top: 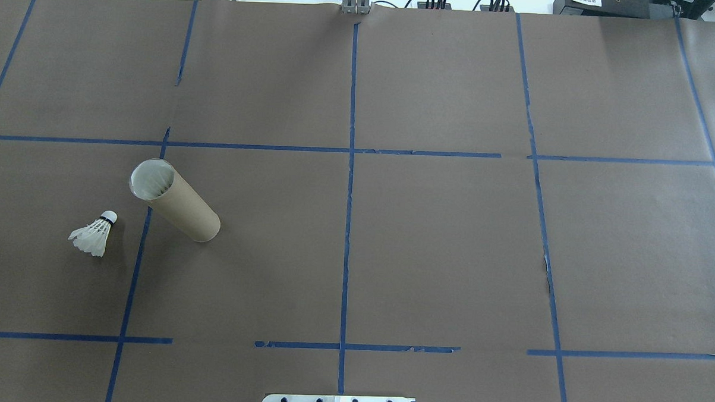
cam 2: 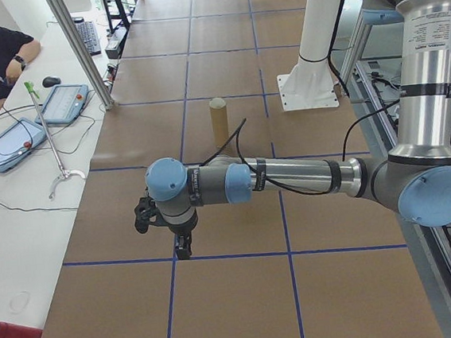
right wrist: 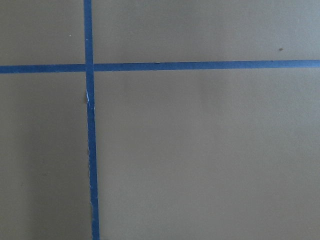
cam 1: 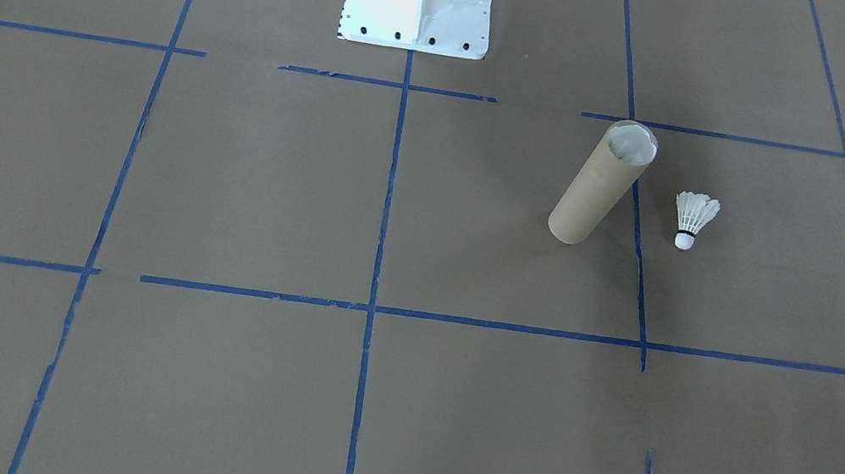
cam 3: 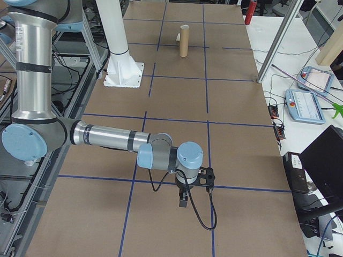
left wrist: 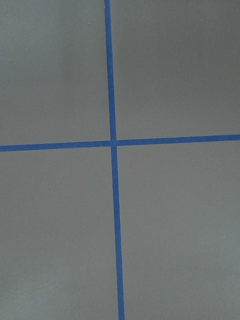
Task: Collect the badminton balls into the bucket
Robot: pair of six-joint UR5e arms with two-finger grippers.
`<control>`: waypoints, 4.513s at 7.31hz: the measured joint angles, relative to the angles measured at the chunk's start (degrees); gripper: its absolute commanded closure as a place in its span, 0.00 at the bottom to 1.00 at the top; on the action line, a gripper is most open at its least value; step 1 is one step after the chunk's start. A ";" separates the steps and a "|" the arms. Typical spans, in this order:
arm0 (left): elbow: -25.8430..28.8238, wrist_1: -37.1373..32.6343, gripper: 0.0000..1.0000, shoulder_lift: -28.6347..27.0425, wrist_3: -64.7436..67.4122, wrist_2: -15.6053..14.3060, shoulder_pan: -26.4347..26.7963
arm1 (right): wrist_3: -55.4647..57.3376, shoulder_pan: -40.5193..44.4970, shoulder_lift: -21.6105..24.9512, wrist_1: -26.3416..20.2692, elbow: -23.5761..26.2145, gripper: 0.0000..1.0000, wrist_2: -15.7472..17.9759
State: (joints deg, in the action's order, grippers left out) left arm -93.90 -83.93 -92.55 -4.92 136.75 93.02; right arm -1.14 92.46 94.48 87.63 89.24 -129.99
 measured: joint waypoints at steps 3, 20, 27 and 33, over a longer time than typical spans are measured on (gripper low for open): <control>-0.16 -0.02 0.00 -0.07 -0.12 -0.03 -0.77 | 0.00 0.00 0.00 0.00 0.02 0.00 0.00; -7.55 -61.40 0.00 11.40 86.96 -8.43 -33.29 | 0.00 0.00 0.00 0.00 -0.01 0.00 0.00; -10.20 -72.74 0.01 17.63 130.01 -30.85 -51.43 | 0.00 0.00 0.00 0.00 0.01 0.00 0.00; -9.31 -72.52 0.01 17.74 138.46 -37.74 -57.74 | 0.00 0.00 0.00 0.00 0.03 0.00 0.00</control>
State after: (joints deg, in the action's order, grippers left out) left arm -103.21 -156.45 -74.81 133.55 99.00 35.29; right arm -1.14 92.46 94.48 87.63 89.28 -129.99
